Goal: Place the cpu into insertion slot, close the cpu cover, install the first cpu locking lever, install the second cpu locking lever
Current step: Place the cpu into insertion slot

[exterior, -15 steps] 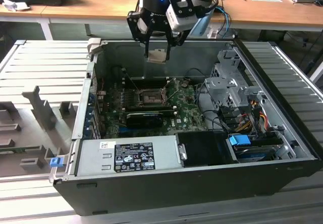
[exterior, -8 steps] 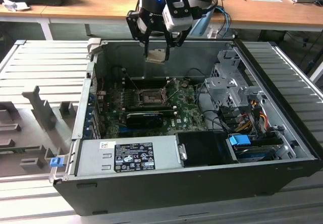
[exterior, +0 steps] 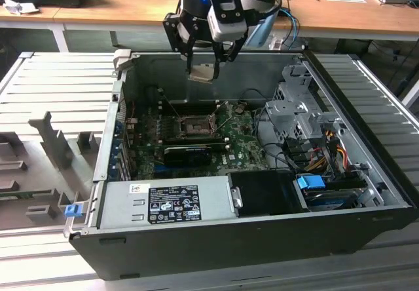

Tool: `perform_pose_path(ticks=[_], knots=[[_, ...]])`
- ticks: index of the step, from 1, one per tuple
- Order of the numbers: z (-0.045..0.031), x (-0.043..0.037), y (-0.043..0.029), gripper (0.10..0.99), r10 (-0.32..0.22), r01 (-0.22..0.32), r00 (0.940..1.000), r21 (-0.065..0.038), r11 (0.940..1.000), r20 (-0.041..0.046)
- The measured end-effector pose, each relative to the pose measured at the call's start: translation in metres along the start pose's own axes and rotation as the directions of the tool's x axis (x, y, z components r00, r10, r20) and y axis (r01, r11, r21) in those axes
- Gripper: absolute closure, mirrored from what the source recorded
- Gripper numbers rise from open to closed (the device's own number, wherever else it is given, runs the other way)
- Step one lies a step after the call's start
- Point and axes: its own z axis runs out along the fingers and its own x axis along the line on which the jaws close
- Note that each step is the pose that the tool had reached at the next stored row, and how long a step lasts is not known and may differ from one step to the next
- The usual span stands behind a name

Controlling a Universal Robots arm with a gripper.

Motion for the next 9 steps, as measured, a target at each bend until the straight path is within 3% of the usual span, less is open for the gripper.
perform_pose_path(ticks=[9], knots=[[0.0000,0.0000,0.0000,0.557,0.048,-0.048,0.9989,-0.001,0.9989,0.0043]])
